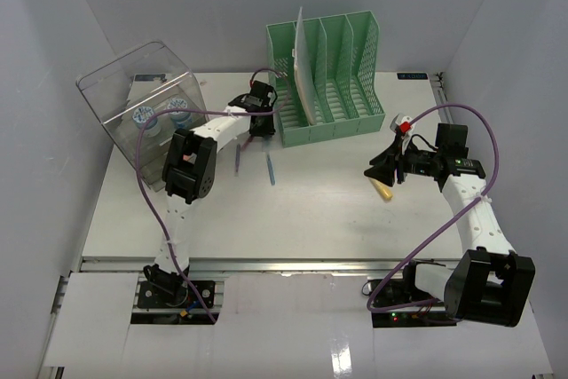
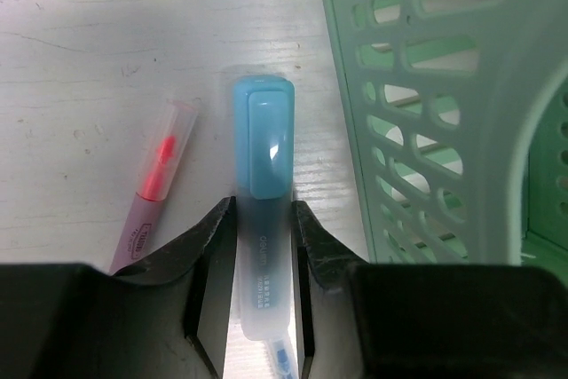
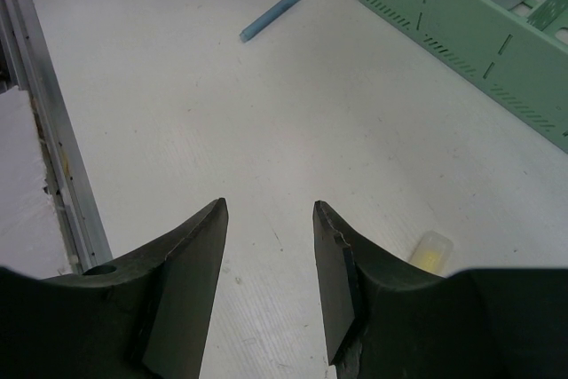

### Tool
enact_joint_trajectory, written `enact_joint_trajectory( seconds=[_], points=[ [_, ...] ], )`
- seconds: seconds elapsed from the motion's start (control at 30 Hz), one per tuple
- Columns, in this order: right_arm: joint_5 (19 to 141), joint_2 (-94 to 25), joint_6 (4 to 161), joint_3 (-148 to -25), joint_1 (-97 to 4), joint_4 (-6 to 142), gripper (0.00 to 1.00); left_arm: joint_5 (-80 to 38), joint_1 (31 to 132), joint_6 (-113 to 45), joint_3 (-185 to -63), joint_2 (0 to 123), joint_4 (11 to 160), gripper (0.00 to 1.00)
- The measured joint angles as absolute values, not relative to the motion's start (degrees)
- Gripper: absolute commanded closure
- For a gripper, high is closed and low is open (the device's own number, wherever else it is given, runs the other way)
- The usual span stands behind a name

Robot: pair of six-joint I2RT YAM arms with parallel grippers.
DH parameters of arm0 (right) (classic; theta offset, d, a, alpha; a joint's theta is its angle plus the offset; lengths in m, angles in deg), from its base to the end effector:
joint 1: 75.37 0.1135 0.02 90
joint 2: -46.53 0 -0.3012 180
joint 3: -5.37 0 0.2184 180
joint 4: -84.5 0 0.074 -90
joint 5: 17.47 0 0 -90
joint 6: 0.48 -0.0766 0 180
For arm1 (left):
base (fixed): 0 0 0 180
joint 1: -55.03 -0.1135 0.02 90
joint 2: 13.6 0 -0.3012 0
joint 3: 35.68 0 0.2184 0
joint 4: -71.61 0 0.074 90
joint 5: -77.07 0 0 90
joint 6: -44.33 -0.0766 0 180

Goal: Organize the desk

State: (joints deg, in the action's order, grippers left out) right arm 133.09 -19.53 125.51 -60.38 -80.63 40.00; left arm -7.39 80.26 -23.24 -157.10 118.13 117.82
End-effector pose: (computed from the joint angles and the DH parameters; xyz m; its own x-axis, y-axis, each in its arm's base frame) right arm 0.2007 0.0485 0.3089 -0.2328 -0.2686 -0.9347 -0.8737 0.4798 0.0797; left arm 0.4720 -0.2142 0.1739 -0.8409 -0.0236 -0.5406 0.0597 0.9889 -0.1361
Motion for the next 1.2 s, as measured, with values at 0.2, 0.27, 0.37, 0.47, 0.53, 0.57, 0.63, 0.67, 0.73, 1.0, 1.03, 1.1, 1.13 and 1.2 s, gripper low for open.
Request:
enact_joint_trajectory(
  seconds=[0.2,0.27,0.37,0.47,0.53,0.57,0.63,0.67,0.73,1.0,1.03,1.1,1.13,1.2],
  points=[
    [132.86,-19.58,125.51,-60.38,-80.63,39.98,0.5,-7.64,80.7,-23.72,-152.31,114.6,118.27,0.99],
    [132.84,-19.58,125.51,-60.38,-80.63,39.98,0.5,-8.06,80.78,-23.86,-149.07,111.99,118.61,1.0],
    [132.81,-19.58,125.51,-60.38,-80.63,39.98,0.49,-8.81,80.91,-24.23,-144.89,106.5,119.48,1.0],
    [132.78,-19.58,125.51,-60.38,-80.67,40.0,0.49,-9.32,81.02,-24.83,-141.81,99.55,118.9,1.0],
    [132.76,-19.58,125.51,-60.38,-80.67,39.99,0.49,-9.36,81.03,-25.51,-139.16,93.79,118.42,1.0],
    [132.75,-19.58,125.51,-60.38,-80.67,40.0,0.49,-9.35,81.03,-26.01,-137.89,90.8,118.43,1.0],
    [132.71,-19.58,125.51,-60.38,-80.75,40.0,0.49,-9.21,81.03,-27.5,-135.5,85.34,118.08,1.0],
    [132.71,-19.58,125.51,-60.38,-80.81,40.0,0.49,-9.01,81.03,-28.67,-134.55,82.91,118.28,1.0],
    [132.71,-19.58,125.51,-60.38,-80.9,40.0,0.49,-7.9,81.03,-31.88,-132.84,78.95,118.62,1.0],
    [133.02,-19.6,125.51,-60.38,-80.93,40.0,0.49,7.78,80.82,-52.98,-120.63,67.43,121.47,1.0],
    [133.1,-19.62,125.51,-60.38,-80.93,40.0,0.49,9.27,80.5,-55.53,-119.77,66.65,121.43,1.0],
    [133.12,-19.83,125.51,-60.38,-80.93,40.0,0.49,11.62,79.76,-59.58,-118.6,65.13,121.39,1.0],
    [133.13,-19.94,125.51,-60.38,-80.93,39.99,0.49,12.58,79.2,-61.44,-118.16,64.46,121.12,1.0],
    [133.13,-20.19,125.51,-60.38,-80.95,39.99,0.49,13.92,77.61,-64.76,-117.61,63.43,119.85,1.0]
  ],
)
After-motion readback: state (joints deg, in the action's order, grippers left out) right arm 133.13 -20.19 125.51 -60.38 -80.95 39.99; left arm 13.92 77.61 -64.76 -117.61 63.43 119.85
